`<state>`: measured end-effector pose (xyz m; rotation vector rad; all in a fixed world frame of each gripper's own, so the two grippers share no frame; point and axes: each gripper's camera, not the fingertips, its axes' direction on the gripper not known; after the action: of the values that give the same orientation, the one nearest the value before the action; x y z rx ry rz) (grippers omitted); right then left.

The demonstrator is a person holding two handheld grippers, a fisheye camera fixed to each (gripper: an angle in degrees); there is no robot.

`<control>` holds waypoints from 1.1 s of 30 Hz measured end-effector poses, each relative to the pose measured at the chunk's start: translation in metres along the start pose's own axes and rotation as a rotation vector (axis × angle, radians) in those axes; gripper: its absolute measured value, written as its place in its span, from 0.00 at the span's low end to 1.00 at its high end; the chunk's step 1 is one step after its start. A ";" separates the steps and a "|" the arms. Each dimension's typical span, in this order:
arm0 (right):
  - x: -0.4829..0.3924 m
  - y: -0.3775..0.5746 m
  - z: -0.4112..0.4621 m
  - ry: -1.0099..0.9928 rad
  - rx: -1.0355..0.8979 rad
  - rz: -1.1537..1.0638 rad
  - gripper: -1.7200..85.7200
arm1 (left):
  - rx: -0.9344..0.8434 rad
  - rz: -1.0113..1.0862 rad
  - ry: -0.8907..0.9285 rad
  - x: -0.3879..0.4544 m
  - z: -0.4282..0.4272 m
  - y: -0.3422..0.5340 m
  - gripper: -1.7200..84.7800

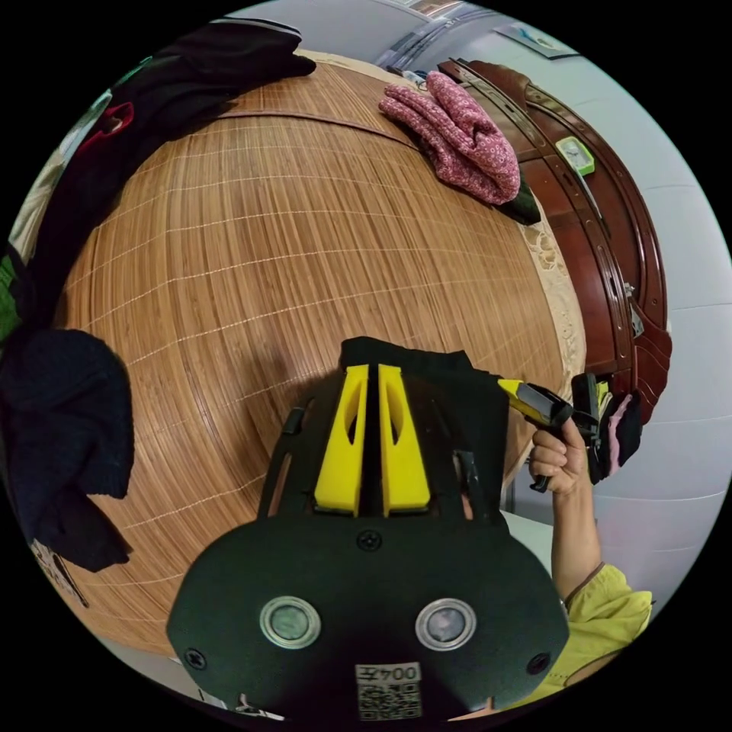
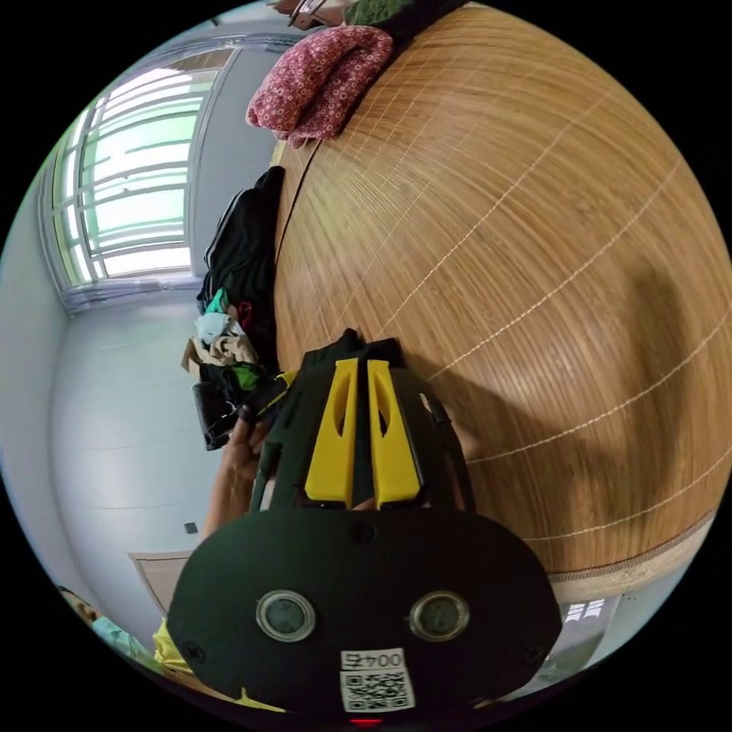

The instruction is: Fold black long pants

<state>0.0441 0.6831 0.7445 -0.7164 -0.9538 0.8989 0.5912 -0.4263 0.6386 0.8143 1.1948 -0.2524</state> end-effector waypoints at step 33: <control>-0.026 0.196 -0.002 0.199 -0.058 -0.266 0.11 | 0.395 -0.120 0.281 -0.046 -0.084 0.406 0.03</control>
<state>-0.0238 0.7484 0.5709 -0.6946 -0.8758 0.5577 0.7467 -0.0971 0.8422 1.1499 1.4845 -0.4959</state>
